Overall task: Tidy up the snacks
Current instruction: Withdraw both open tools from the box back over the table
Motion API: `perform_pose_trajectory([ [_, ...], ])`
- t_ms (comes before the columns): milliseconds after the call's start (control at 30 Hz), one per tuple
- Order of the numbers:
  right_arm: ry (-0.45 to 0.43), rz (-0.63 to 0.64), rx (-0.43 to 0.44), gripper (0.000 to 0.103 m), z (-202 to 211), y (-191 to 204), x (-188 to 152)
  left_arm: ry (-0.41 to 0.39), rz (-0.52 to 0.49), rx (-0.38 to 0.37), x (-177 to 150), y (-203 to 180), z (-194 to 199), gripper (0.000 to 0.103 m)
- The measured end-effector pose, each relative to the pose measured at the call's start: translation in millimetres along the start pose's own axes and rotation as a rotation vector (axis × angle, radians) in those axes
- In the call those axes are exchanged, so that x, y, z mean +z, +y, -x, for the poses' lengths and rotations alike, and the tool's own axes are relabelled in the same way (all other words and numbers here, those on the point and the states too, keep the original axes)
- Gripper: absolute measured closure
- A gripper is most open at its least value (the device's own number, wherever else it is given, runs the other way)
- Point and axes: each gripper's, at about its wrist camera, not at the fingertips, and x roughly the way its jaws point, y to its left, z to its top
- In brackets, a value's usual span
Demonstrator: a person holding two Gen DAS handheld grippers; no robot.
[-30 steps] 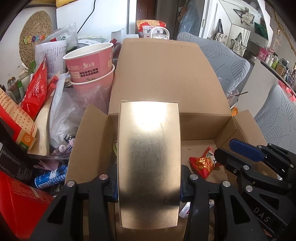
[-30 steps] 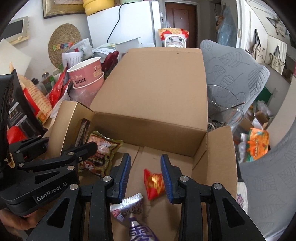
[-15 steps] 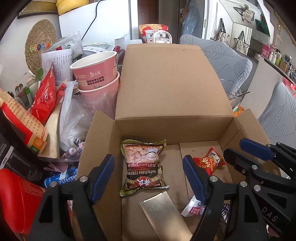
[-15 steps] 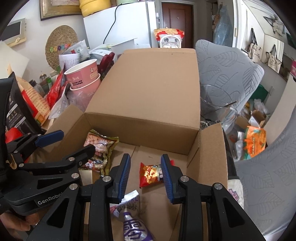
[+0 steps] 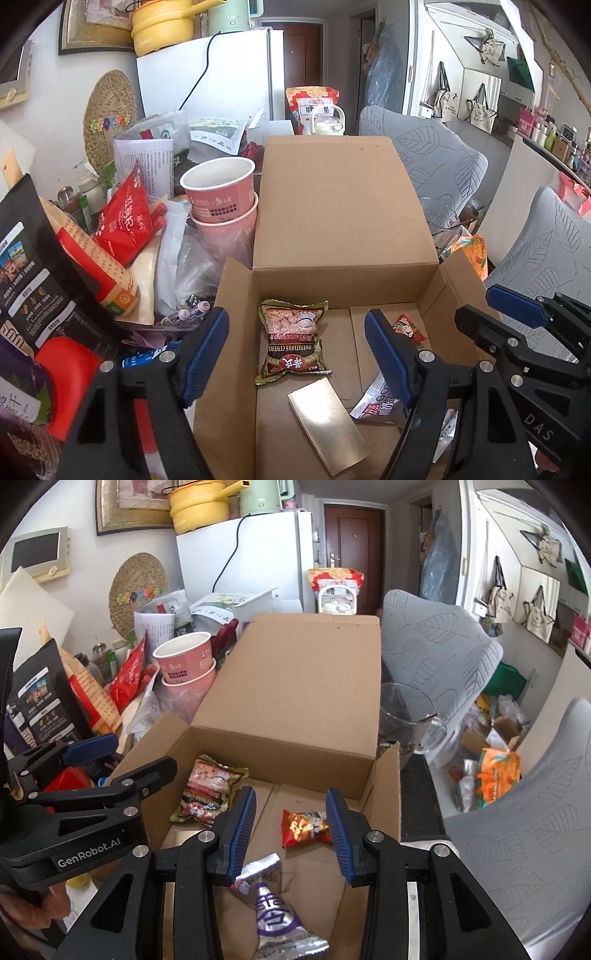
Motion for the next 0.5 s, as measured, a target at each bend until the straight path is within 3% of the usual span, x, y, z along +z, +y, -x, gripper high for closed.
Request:
perform_pose_trajectory([
  [400, -0.108, 0.030, -0.012, 0.063, 72.7, 13.0, 2.9, -0.112, -0.006, 0.000, 1.3, -0.3, 75.9, 0.027],
  [500, -0.143, 0.037, -0.010, 0.054, 92.2, 16.4, -0.2, -0.138, -0.009, 0.000, -1.2, -1.8, 96.5, 0.027],
])
